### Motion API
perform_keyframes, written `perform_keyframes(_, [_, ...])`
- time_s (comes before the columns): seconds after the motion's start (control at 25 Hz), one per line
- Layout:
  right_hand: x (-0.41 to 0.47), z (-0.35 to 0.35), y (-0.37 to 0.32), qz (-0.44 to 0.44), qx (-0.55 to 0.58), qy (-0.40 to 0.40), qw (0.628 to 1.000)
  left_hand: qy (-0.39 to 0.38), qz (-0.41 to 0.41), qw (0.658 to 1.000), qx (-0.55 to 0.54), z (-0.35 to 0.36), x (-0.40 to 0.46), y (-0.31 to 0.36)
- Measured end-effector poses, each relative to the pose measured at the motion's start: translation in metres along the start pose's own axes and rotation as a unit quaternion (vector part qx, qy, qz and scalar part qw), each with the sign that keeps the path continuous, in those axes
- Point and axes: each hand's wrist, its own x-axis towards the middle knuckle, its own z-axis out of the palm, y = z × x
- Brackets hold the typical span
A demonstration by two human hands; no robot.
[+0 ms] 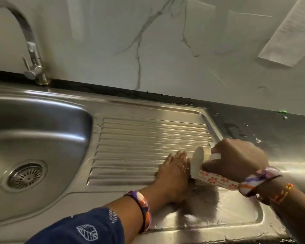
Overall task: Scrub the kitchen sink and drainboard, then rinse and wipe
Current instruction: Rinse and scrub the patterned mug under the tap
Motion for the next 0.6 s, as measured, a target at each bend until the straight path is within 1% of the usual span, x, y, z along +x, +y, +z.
perform_keyframes(0.08, [0.009,-0.002,-0.020,-0.056,0.035,0.014,0.998,0.028,-0.050,0.998,0.035,-0.010,-0.017,-0.031])
perform_keyframes(0.16, [0.019,-0.007,-0.033,-0.091,0.082,0.033,0.992,0.018,-0.132,0.988,0.083,-0.022,-0.038,-0.065])
perform_keyframes(0.24, [0.028,-0.012,-0.036,-0.115,0.136,0.033,0.983,-0.001,-0.241,0.965,0.103,-0.038,-0.060,-0.097])
perform_keyframes(0.32, [0.034,-0.019,-0.025,-0.114,0.216,0.024,0.970,-0.019,-0.349,0.931,0.103,-0.057,-0.076,-0.119])
perform_keyframes(0.36, [0.035,-0.023,-0.016,-0.102,0.267,0.016,0.958,-0.022,-0.390,0.914,0.106,-0.067,-0.078,-0.125])
perform_keyframes(0.4, [0.035,-0.027,-0.006,-0.088,0.322,0.014,0.942,-0.023,-0.408,0.905,0.117,-0.074,-0.076,-0.126])
perform_keyframes(0.44, [0.035,-0.029,0.007,-0.076,0.367,0.016,0.927,-0.019,-0.395,0.909,0.130,-0.077,-0.068,-0.123])
perform_keyframes(0.48, [0.036,-0.029,0.021,-0.063,0.393,0.024,0.917,-0.016,-0.359,0.924,0.131,-0.076,-0.056,-0.115])
perform_keyframes(0.52, [0.038,-0.028,0.037,-0.051,0.401,0.030,0.914,-0.016,-0.307,0.944,0.119,-0.071,-0.041,-0.103])
perform_keyframes(0.6, [0.044,-0.022,0.067,-0.017,0.380,0.033,0.924,-0.040,-0.181,0.978,0.098,-0.054,-0.007,-0.066])
